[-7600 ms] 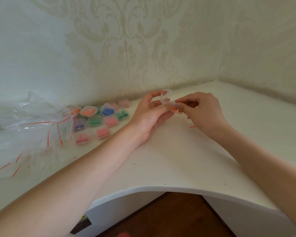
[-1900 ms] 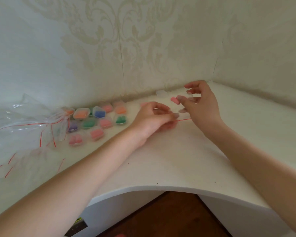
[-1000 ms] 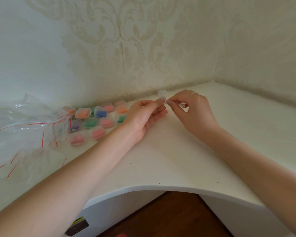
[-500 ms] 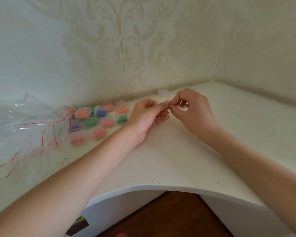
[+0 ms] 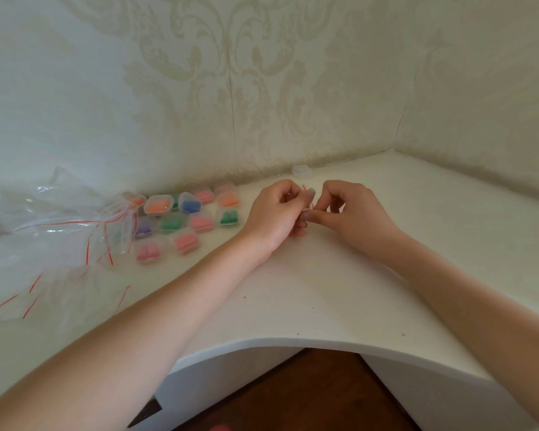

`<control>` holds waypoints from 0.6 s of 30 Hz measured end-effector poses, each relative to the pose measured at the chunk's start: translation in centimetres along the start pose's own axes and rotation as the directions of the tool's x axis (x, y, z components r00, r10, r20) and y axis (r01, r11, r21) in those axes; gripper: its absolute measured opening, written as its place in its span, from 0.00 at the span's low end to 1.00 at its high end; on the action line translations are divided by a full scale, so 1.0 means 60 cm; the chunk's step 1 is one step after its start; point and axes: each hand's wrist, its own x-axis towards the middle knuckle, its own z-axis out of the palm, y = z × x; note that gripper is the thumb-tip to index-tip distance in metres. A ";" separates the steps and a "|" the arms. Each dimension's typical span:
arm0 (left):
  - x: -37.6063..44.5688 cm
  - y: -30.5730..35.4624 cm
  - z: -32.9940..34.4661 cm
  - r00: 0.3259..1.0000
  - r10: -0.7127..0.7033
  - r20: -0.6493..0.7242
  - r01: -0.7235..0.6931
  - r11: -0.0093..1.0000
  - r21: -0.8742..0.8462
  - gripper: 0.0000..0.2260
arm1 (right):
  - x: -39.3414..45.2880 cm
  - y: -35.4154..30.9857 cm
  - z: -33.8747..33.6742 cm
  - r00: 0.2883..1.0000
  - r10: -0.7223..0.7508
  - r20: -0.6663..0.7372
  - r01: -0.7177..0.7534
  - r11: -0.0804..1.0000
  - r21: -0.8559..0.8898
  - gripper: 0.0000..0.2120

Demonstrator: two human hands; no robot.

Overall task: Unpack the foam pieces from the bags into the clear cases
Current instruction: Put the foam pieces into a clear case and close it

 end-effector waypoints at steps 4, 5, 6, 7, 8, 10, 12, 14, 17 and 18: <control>-0.002 0.004 -0.004 0.999 0.033 0.032 -0.032 0.999 -0.017 0.11 | 0.002 -0.003 -0.001 0.991 -0.036 0.125 0.021 0.992 0.121 0.11; -0.002 0.005 -0.005 0.998 0.040 0.044 -0.038 0.999 -0.028 0.11 | 0.002 -0.004 0.001 0.984 -0.046 0.174 0.016 0.985 0.171 0.10; -0.002 0.005 -0.005 0.998 0.046 0.051 -0.044 0.998 -0.035 0.11 | 0.002 -0.004 0.002 0.976 -0.053 0.210 0.009 0.979 0.204 0.10; -0.002 0.005 -0.005 0.997 0.050 0.050 -0.048 0.998 -0.042 0.11 | 0.001 -0.004 0.003 0.971 -0.058 0.231 0.007 0.976 0.216 0.10; -0.002 0.005 -0.004 0.998 0.052 0.047 -0.049 0.998 -0.049 0.12 | 0.001 -0.005 0.002 0.969 -0.060 0.241 0.006 0.975 0.221 0.10; -0.001 0.005 -0.004 0.998 0.049 0.047 -0.046 0.997 -0.065 0.12 | 0.001 -0.007 0.001 0.968 -0.046 0.248 -0.022 0.965 0.263 0.11; 0.000 0.006 -0.004 0.998 0.043 0.054 -0.039 0.996 -0.083 0.13 | 0.002 -0.007 0.000 0.969 -0.011 0.247 -0.083 0.927 0.366 0.13; -0.001 0.008 -0.004 0.997 0.039 0.065 -0.032 0.995 -0.094 0.13 | 0.004 -0.009 -0.003 0.966 0.019 0.260 -0.143 0.871 0.471 0.16; -0.003 0.012 -0.003 0.996 0.037 0.077 -0.032 0.997 -0.065 0.13 | 0.007 -0.014 -0.004 0.963 0.087 0.256 -0.220 0.805 0.551 0.17; -0.003 0.011 -0.002 0.996 0.047 0.070 -0.045 0.999 -0.031 0.12 | 0.007 -0.015 -0.004 0.967 0.118 0.228 -0.225 0.818 0.529 0.17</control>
